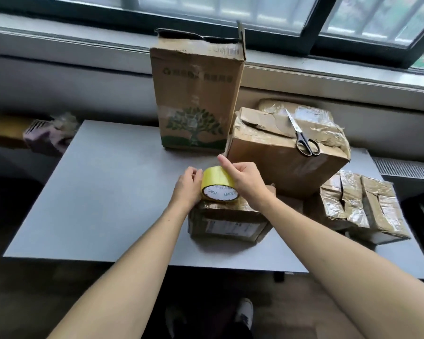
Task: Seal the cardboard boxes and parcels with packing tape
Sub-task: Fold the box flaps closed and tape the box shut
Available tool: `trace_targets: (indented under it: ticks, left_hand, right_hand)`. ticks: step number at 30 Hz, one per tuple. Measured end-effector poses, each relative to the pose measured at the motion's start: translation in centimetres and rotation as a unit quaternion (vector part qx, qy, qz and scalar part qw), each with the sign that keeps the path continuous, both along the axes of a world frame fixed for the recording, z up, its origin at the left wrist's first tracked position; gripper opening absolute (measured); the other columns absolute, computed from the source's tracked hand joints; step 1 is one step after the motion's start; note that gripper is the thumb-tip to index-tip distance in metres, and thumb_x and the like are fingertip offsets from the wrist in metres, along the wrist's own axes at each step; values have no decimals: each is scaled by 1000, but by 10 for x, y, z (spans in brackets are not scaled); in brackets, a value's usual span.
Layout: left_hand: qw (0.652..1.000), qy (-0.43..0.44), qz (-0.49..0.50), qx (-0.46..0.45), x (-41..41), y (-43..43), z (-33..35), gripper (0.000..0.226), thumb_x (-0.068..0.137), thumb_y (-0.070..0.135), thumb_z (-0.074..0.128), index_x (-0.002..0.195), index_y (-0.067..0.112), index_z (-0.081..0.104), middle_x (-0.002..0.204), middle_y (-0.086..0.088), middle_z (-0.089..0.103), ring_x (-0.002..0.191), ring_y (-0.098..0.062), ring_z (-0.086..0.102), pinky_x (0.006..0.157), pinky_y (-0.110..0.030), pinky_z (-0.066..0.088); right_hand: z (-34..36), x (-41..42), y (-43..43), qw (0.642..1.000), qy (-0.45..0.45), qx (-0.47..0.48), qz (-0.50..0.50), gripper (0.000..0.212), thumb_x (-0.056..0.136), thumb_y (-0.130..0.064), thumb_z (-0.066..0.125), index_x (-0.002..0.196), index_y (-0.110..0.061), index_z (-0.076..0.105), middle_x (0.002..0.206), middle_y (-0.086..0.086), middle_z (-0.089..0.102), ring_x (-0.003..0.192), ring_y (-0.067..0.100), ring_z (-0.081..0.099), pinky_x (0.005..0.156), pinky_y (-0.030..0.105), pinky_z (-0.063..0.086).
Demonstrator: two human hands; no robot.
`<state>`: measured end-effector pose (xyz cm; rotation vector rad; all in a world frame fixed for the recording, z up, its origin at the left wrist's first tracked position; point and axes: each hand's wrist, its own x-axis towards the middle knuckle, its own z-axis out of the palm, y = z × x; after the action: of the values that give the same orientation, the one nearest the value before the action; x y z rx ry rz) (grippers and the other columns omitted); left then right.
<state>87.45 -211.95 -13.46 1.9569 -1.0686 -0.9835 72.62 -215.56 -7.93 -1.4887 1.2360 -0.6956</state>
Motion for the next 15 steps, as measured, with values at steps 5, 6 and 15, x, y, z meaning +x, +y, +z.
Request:
trace_targets:
  ticks: [5, 6, 15]
  left_hand:
    - [997, -39, -51, 30, 6, -3, -3, 41, 104, 40, 36, 93, 7, 58, 102, -17, 64, 95, -33, 56, 79, -39, 45]
    - [996, -49, -58, 37, 5, -3, -1, 38, 104, 38, 36, 86, 10, 53, 99, -16, 62, 92, -33, 53, 75, -38, 41]
    - [986, -142, -77, 50, 1, 2, -6, 38, 107, 43, 30, 110, 17, 57, 105, -7, 62, 97, -28, 55, 79, -32, 37]
  right_hand:
    - [-4, -1, 4, 999, -22, 44, -12, 62, 82, -62, 70, 60, -10, 46, 62, 8, 34, 61, 24, 32, 55, 32, 26]
    - [1, 1, 1, 1000, -3, 20, 1, 61, 86, -57, 69, 57, -10, 44, 59, 7, 32, 57, 23, 30, 52, 30, 25]
    - [47, -38, -17, 911, 375, -123, 119, 55, 92, -46, 56, 50, -10, 53, 49, -1, 51, 48, 21, 49, 50, 26, 42]
